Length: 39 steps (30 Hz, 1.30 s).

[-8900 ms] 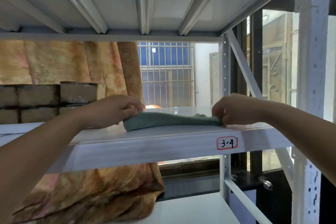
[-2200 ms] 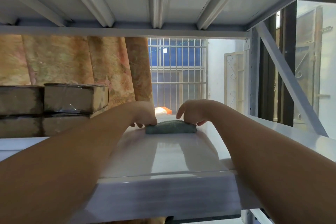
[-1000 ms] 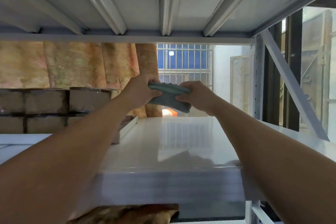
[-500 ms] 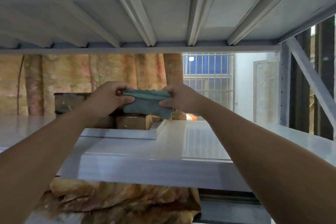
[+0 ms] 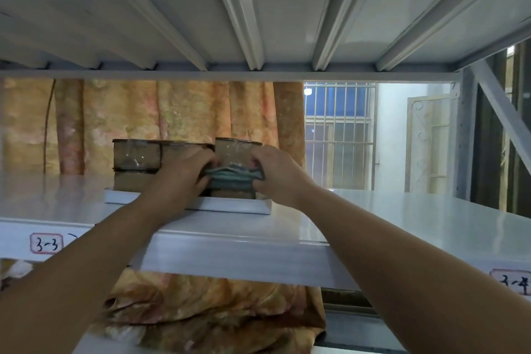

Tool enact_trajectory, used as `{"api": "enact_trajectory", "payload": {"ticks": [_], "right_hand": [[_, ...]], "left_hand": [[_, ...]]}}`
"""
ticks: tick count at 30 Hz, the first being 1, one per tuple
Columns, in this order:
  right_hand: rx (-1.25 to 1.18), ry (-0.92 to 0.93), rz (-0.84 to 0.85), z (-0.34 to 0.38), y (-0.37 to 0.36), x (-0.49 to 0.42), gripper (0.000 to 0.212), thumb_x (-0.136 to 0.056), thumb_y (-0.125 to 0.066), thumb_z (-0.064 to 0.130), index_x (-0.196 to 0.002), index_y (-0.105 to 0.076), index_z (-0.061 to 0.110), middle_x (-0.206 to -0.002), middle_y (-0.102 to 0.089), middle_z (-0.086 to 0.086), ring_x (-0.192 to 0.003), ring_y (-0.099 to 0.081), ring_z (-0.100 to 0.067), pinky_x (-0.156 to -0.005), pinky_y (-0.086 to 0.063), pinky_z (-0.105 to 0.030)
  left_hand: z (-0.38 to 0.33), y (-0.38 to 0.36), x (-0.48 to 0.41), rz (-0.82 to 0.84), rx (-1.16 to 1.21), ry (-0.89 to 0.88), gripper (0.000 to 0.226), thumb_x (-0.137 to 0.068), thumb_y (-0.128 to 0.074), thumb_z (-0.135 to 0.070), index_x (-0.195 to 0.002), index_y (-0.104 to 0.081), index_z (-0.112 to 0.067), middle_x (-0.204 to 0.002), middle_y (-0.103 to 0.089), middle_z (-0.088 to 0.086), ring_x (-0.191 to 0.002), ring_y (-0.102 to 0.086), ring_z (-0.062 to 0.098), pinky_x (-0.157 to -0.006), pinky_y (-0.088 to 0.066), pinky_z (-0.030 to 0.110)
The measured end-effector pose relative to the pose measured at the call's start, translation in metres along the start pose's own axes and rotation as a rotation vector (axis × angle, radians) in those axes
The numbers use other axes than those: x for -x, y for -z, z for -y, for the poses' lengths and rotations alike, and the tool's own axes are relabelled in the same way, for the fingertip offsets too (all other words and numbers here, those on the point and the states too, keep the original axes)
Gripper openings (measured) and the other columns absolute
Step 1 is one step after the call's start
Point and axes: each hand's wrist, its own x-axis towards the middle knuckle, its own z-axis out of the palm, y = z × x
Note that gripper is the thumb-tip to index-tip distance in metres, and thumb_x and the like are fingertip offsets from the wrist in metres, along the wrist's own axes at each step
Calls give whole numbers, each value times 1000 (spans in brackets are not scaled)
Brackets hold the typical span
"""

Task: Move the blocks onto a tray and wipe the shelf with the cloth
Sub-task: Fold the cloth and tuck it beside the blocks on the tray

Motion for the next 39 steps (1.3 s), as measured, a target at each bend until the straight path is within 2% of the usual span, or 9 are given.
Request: {"api": "enact_trajectory", "payload": {"ticks": [2,4,9,14,19,26,31,34,39], "right_hand": [[60,36,7,-1,-2,1,32,-73,-60,7,-81,-33,24,-83,-43,3,-68,-41,-16,-53,-30,-23],[37,5,32,-5,-4,2,28,-77,-59,11,-86,-36,24,-84,-49,1,-70,-44,-17,-52,-30,-23],[-67,-163,132,-14,-7,7,25,-79,-66,22,-94,-45,24,-89,-60,-4,-79,-54,-24,-59,-39,-31],[3,-48,83,-7,-5,9,24,-75,-62,16,-96,-51,21,-88,-58,1,-80,-52,-21,-65,-41,-33],[148,46,51,1,-6,8,20,-82,-60,17,-101,-54,19,-99,-60,-4,-90,-55,-25,-72,-48,-38],[124,-24,165,4,-7,8,39,-85,-48,2,-116,-57,24,-115,-61,-6,-101,-57,-27,-82,-50,-40],[146,-46,174,5,-8,6,43,-82,-48,-3,-113,-59,25,-116,-62,-5,-101,-57,-26,-83,-49,-38],[190,-67,134,6,-10,3,39,-81,-48,-3,-108,-60,23,-109,-63,-5,-95,-58,-27,-74,-47,-34],[139,-96,115,0,-11,4,38,-82,-48,-2,-107,-62,22,-106,-64,-6,-91,-58,-26,-69,-45,-31]], "left_hand": [[-3,-1,3,40,-104,-89,29,-78,-59,0,-100,-54,-18,-98,-53,3,-82,-52,23,-63,-49,39],[-3,-1,3,35,-127,-78,30,-83,-56,-4,-110,-55,-17,-102,-53,5,-83,-54,24,-63,-51,43],[-1,-2,6,115,-139,-11,25,-83,-59,-11,-106,-56,-21,-98,-54,0,-79,-53,21,-60,-49,35],[-2,2,9,214,-154,-11,20,-78,-57,-7,-90,-48,-20,-89,-49,2,-73,-47,24,-61,-48,40],[-3,3,7,179,-412,-34,29,-77,-53,-5,-101,-50,-21,-92,-49,6,-79,-46,25,-48,-37,31],[6,-3,10,264,-374,194,29,-84,-47,-8,-106,-44,-26,-108,-51,7,-77,-54,29,-61,-49,38],[7,-5,8,288,-382,214,39,-82,-47,-5,-114,-44,-27,-112,-48,9,-79,-54,30,-62,-47,35],[5,-4,4,343,-408,173,41,-86,-47,-20,-125,-39,-32,-118,-45,9,-78,-47,24,-63,-42,30],[7,-2,-1,403,-479,34,42,-86,-51,-23,-124,-37,-34,-103,-44,4,-72,-48,21,-53,-37,29]]}}
